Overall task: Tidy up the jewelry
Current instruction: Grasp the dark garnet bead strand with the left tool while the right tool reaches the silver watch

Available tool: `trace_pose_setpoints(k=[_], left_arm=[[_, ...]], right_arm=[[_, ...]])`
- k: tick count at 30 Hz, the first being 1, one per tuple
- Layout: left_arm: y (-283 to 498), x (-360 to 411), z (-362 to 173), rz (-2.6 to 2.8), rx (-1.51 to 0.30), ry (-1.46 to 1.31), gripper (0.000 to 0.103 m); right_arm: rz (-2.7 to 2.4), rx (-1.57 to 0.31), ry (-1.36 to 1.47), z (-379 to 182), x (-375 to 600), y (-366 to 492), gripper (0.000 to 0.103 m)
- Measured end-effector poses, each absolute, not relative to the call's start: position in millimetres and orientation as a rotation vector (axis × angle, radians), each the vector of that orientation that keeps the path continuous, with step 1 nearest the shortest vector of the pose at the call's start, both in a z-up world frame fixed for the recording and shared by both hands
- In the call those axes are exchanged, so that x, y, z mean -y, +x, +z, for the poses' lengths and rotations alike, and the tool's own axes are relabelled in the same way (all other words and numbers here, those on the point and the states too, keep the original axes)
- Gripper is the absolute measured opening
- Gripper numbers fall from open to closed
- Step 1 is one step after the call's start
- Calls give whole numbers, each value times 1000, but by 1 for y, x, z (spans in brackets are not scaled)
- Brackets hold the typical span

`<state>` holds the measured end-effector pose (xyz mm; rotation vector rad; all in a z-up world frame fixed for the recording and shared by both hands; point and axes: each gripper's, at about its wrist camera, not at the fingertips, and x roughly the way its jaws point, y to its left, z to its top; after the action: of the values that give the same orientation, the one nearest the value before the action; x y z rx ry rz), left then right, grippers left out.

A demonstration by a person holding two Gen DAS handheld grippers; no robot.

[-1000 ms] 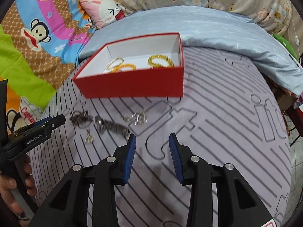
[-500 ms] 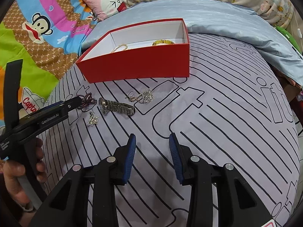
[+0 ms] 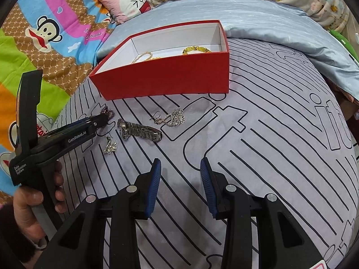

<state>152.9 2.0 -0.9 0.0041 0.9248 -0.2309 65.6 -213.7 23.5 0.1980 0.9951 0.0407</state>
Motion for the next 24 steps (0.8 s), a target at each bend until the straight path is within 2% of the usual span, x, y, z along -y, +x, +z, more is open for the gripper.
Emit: trace_pose_setpoints(k=[2, 5, 24], left_arm=[[152, -3, 0, -247, -925, -4, 25], [149, -2, 1, -270, -924, -5, 13], [127, -27, 8, -242, -944, -39, 12]], right_arm=[[45, -995, 197, 23, 213, 67, 36], [55, -994, 189, 24, 209, 70, 36], [218, -986, 64, 25, 153, 121, 36]])
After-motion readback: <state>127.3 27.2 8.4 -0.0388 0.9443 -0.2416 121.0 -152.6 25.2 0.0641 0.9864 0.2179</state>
